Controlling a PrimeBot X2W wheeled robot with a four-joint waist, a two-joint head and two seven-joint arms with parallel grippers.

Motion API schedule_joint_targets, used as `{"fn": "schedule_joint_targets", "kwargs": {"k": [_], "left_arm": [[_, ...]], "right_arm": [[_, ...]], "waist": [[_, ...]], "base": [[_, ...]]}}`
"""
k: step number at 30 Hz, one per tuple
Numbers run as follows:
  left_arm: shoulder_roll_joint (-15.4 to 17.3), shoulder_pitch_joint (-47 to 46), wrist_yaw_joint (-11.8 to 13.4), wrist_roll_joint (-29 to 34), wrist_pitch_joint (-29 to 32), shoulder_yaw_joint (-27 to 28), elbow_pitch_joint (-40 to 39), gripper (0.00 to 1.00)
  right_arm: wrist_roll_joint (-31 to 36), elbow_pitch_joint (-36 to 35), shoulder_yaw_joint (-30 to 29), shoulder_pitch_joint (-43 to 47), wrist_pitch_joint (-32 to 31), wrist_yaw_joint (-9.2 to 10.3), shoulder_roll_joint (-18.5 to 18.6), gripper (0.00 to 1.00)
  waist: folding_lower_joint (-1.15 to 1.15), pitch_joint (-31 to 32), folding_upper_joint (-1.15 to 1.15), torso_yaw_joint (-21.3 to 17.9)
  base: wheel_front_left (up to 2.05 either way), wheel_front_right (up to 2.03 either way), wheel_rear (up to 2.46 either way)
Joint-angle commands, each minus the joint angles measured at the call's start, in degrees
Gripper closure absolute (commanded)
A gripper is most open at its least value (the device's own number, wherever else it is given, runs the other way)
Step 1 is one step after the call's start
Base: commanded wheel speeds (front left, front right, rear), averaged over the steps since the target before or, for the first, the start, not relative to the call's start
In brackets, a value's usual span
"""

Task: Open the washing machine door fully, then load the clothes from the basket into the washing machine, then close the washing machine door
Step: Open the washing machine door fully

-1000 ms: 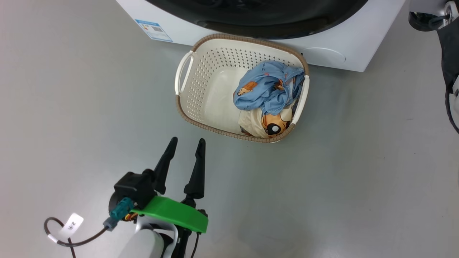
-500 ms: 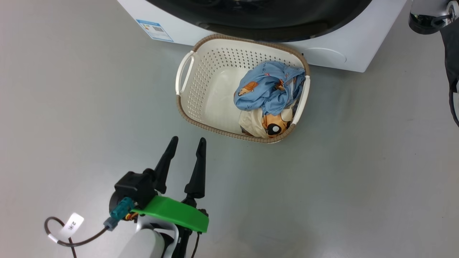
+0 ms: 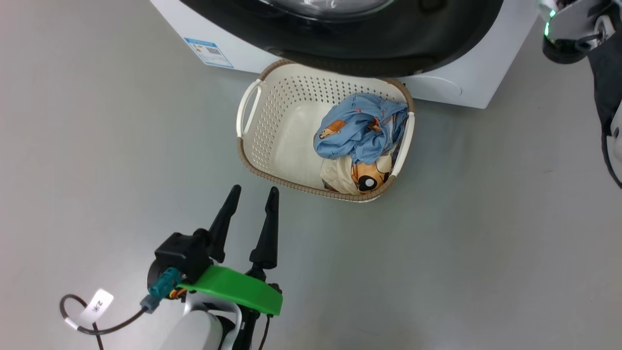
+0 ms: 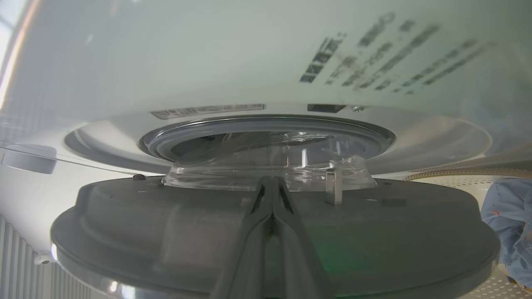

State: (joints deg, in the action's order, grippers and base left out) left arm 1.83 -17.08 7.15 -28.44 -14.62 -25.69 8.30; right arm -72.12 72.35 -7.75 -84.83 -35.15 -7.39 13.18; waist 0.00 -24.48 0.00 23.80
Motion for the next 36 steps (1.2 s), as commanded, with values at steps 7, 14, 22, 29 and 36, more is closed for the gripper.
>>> {"fn": "schedule_joint_targets", "kwargs": {"k": [7, 14, 22, 29, 36], "left_arm": [[1.0, 0.4, 0.1, 1.3, -0.4, 2.1, -0.9, 0.0], [1.0, 1.0, 0.0, 1.8, -0.4, 2.2, -0.6, 0.0], [1.0, 1.7, -0.2, 2.4, -0.4, 2.8, -0.3, 0.0], [1.0, 2.0, -0.2, 2.6, -0.4, 3.0, -0.1, 0.0], [1.0, 2.8, -0.3, 3.0, -0.4, 3.3, 0.1, 0.0]], "right_arm": [[-0.2, -0.7, 1.2, 3.1, -2.1, -0.1, -3.5, 1.0], [-0.5, -0.7, 1.4, 5.6, -3.8, -0.1, -4.4, 1.0], [-0.7, -1.4, 2.0, 8.4, -5.6, -0.1, -5.7, 1.0], [-0.9, -2.0, 2.4, 10.7, -7.0, -0.1, -6.5, 1.0], [-2.0, -3.2, 2.0, 13.4, -8.1, -0.1, -7.6, 1.0]], "waist": [[0.0, 1.7, 0.0, -0.5], [0.0, 3.2, 0.0, -0.9], [0.0, 4.7, 0.0, -1.4], [0.0, 5.8, 0.0, -1.6], [0.0, 7.0, 0.0, -1.7]], "base": [[0.0, 0.0, 0.0], [0.0, 0.0, 0.0], [0.0, 0.0, 0.0], [0.0, 0.0, 0.0], [0.0, 0.0, 0.0]]}}
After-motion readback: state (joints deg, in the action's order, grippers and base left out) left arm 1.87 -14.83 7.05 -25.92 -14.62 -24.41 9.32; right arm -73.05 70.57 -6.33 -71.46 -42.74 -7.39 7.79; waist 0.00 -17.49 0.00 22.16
